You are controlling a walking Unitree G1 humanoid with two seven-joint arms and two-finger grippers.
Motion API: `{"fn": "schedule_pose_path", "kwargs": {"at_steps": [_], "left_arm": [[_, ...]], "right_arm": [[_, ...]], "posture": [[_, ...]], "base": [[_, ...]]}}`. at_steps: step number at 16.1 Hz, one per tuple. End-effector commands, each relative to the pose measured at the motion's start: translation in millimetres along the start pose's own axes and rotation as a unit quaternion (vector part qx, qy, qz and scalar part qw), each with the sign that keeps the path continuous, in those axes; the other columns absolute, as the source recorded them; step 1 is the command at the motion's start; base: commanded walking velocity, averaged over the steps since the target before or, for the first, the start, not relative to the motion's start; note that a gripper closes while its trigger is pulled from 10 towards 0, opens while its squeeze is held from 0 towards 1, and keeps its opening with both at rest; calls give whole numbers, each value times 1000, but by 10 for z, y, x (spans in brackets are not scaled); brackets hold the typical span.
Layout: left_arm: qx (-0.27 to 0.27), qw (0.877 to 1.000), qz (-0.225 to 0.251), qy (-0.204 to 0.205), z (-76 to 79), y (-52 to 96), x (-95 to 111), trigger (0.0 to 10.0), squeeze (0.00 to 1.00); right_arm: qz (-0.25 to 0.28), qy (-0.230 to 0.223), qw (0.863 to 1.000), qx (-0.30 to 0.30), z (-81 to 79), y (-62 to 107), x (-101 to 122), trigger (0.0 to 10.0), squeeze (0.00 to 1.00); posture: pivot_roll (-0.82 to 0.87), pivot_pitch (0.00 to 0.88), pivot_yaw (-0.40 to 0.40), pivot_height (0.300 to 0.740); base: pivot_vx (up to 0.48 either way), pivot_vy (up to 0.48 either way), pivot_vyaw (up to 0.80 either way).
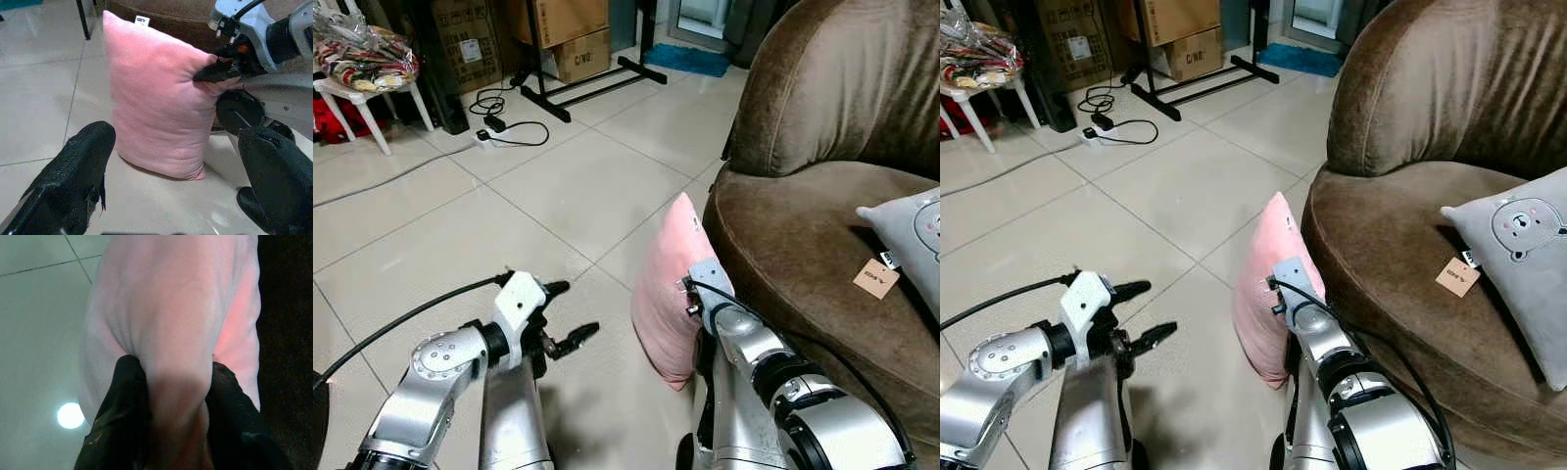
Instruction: Move the pillow to the sofa from floor
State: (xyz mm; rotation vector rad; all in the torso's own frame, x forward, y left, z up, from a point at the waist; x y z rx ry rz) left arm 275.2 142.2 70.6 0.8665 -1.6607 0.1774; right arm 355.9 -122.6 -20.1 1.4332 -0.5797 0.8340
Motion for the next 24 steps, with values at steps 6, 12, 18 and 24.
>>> {"fn": "schedule_pose_path", "kwargs": {"at_steps": [6, 12, 18, 24], "left_arm": [[23, 1000, -14, -5, -75, 70, -49, 10000, 157], [95, 995, 3, -26, -215, 71, 28, 10000, 157], [250, 966, 48, -31, -515, 287, 407, 10000, 145], [333, 940, 71, -30, -704, 222, 583, 10000, 137]], "right_arm": [[6, 0, 1000, 22, -96, -6, 39, 0, 0], [153, -203, 946, 198, -461, 185, 601, 0, 0], [341, -236, 884, 217, -13, 1091, 1117, 10000, 0], [355, -255, 888, 142, 62, 1333, 1063, 10000, 0]], "posture": [[60, 0, -41, 405], [43, 0, -34, 405], [15, 0, -36, 405], [-3, 0, -41, 455]], "base": [[0, 0, 0], [0, 0, 0], [0, 0, 0], [0, 0, 0]]}}
Point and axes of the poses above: a point about 5 cm out from each wrist's last joint towards the gripper, its own y axis pointing back from the gripper into the wrist, its own x axis along the axis of the wrist's last joint, z = x × y, the point moved 5 cm from there along -y, pointing out of the wrist towards the gripper, and after that the axes turned 14 degrees about -y, right-handed, at the moved point
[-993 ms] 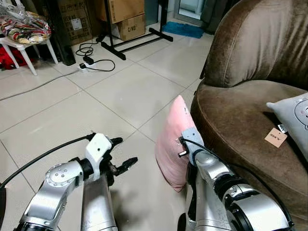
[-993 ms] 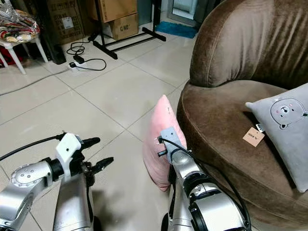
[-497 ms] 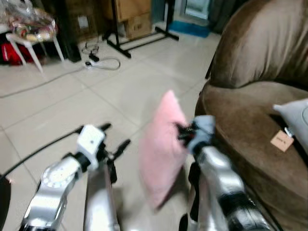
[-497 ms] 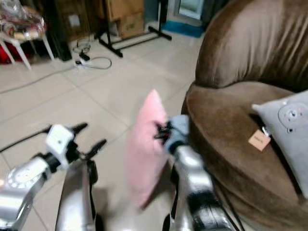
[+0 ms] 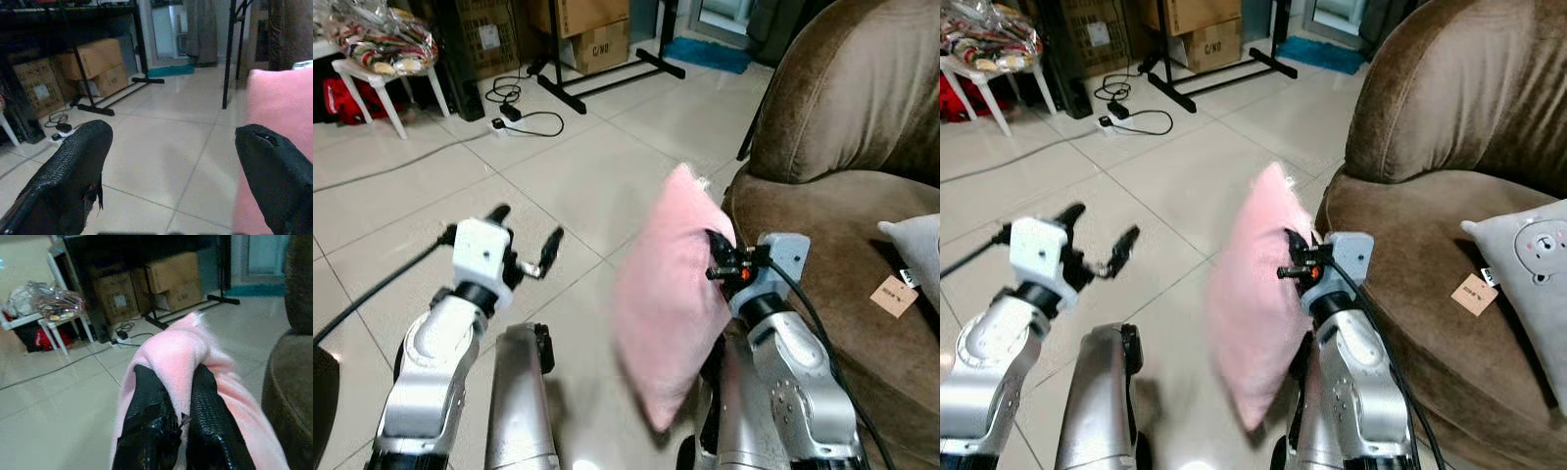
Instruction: Move the pillow to the sofa from floor
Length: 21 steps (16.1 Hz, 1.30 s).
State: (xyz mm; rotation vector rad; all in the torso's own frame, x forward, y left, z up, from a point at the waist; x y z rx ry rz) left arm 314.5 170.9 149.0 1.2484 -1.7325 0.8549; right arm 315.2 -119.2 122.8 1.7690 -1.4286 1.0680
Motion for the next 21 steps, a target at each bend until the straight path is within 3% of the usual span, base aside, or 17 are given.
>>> {"fn": "schedule_pose_path", "kwargs": {"at_steps": [1, 2, 3, 4, 7, 8, 9, 21], "left_arm": [[3, 1000, 1, -7, 4, -12, 38, 10000, 137], [3, 1000, 0, -9, 11, -18, 49, 10000, 137], [3, 1000, 1, -8, 16, -36, 50, 10000, 129], [4, 1000, 2, -8, 18, -50, 47, 10000, 129], [6, 1000, 1, -7, 25, -60, 39, 10000, 125], [11, 1000, -4, -7, 14, -54, 22, 10000, 122], [16, 1000, -9, -9, 0, -49, 4, 10000, 122], [3, 1000, -8, -17, 59, -50, -5, 10000, 125]], "right_arm": [[38, 3, 999, 20, -135, -4, 247, 10000, 0], [37, 7, 999, 32, -191, -4, 280, 10000, 0], [40, 11, 998, 40, -226, -13, 315, 4510, 0], [44, 9, 998, 43, -239, -20, 341, 0, 0], [52, 7, 998, 42, -259, -55, 446, 0, 0], [54, 9, 998, 42, -268, -65, 467, 2157, 0], [56, 11, 998, 42, -275, -73, 485, 10000, 0], [62, 2, 998, 2, -172, -110, 546, 10000, 0]], "posture": [[-3, 0, -39, 465], [-3, 0, -39, 475], [-4, 0, -41, 485], [-2, 0, -44, 495], [3, 0, -50, 525], [5, 0, -53, 530], [5, 0, -53, 535], [1, 0, -52, 635]], "base": [[0, 0, 0], [0, 0, 0], [0, 0, 0], [0, 0, 0], [0, 0, 0], [0, 0, 0], [0, 0, 0], [0, 0, 0]]}}
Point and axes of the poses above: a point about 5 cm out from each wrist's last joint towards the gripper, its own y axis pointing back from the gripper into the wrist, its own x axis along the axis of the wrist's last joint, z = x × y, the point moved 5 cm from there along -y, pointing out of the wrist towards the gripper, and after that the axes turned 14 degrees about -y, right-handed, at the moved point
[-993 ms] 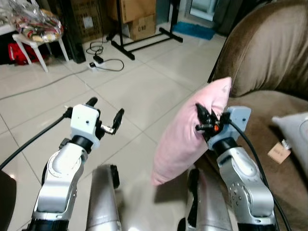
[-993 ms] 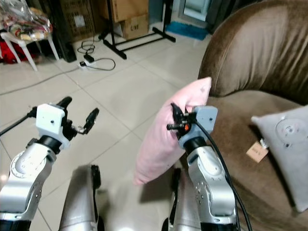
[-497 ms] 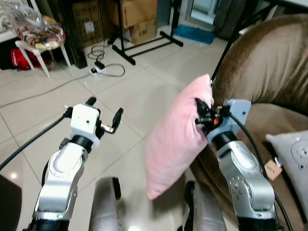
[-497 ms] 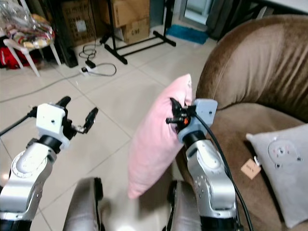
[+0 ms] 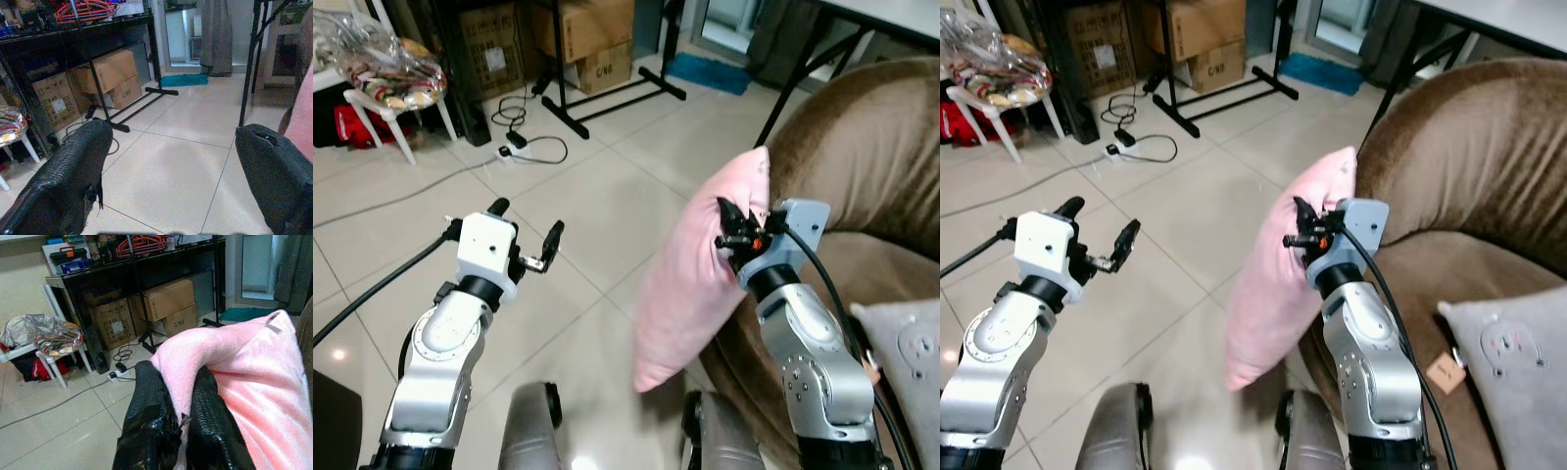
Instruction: Move the pillow to the sofa from floor
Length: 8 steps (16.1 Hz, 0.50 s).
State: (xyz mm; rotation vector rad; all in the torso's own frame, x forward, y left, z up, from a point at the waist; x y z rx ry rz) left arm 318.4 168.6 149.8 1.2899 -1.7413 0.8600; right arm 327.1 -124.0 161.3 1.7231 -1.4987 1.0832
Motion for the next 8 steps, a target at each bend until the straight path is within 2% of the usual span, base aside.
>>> {"fn": "schedule_pose_path", "kwargs": {"at_steps": [1, 8], "left_arm": [[-11, 1000, -4, -2, 59, -3, -14, 10000, 125], [-11, 1000, -4, -2, 72, -2, -13, 10000, 129]], "right_arm": [[30, 3, 1000, 6, -37, -11, 173, 10000, 0], [28, 4, 1000, -11, 38, -10, 172, 10000, 0]], "posture": [[-1, 0, -52, 645], [-2, 0, -56, 695]], "base": [[0, 0, 0], [0, 0, 0]]}}
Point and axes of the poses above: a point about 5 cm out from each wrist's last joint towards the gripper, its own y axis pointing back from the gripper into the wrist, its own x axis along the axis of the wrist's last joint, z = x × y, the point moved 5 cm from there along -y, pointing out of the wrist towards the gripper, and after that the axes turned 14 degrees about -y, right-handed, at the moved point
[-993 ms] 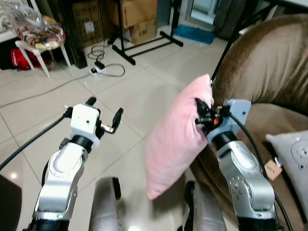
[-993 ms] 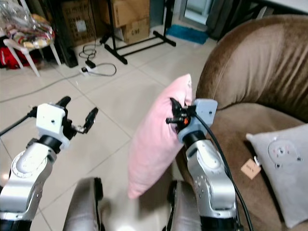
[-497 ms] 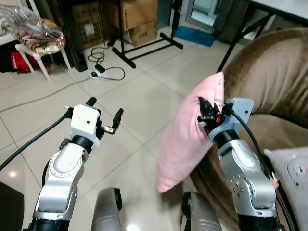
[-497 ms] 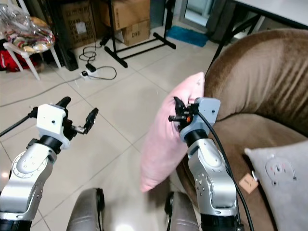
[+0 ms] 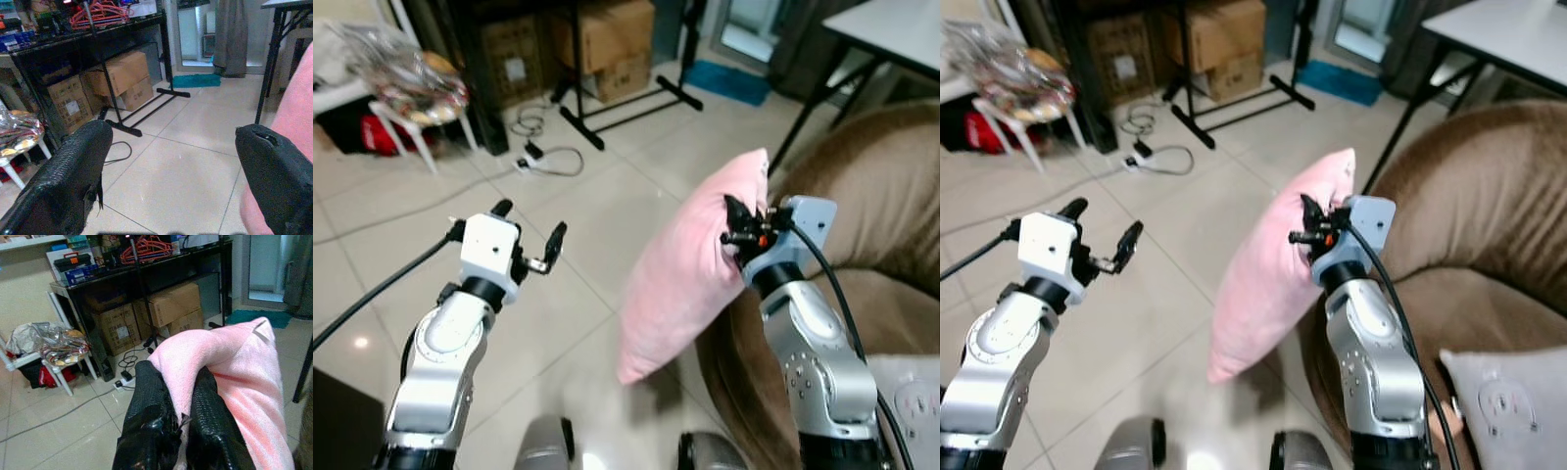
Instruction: Move the pillow to the sofa from floor
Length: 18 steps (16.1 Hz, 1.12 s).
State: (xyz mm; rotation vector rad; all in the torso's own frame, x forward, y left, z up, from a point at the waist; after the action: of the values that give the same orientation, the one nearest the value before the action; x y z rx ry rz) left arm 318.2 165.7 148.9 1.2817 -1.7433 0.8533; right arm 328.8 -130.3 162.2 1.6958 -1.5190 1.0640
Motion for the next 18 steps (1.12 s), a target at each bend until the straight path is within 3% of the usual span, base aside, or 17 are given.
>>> {"fn": "schedule_pose_path", "kwargs": {"at_steps": [1, 6, 16, 18], "left_arm": [[-9, 1000, -4, -4, 46, 2, -16, 10000, 129], [-16, 1000, -2, -5, 58, -1, -6, 10000, 133], [-27, 1000, 0, -6, 75, -3, -3, 10000, 137], [-26, 1000, -1, -5, 64, -1, -9, 10000, 129]], "right_arm": [[21, 3, 1000, -3, 6, -4, 127, 10000, 0], [17, -3, 999, -29, 124, 21, 82, 10000, 0], [10, -9, 999, -40, 180, 54, 15, 10000, 0], [-20, 1, 999, -37, 183, 64, -123, 10000, 0]], "posture": [[-2, 0, -54, 705], [-3, 0, -50, 740], [-4, 0, -41, 740], [-3, 0, -38, 740]], "base": [[0, 0, 0], [0, 0, 0], [0, 0, 0], [0, 0, 0]]}}
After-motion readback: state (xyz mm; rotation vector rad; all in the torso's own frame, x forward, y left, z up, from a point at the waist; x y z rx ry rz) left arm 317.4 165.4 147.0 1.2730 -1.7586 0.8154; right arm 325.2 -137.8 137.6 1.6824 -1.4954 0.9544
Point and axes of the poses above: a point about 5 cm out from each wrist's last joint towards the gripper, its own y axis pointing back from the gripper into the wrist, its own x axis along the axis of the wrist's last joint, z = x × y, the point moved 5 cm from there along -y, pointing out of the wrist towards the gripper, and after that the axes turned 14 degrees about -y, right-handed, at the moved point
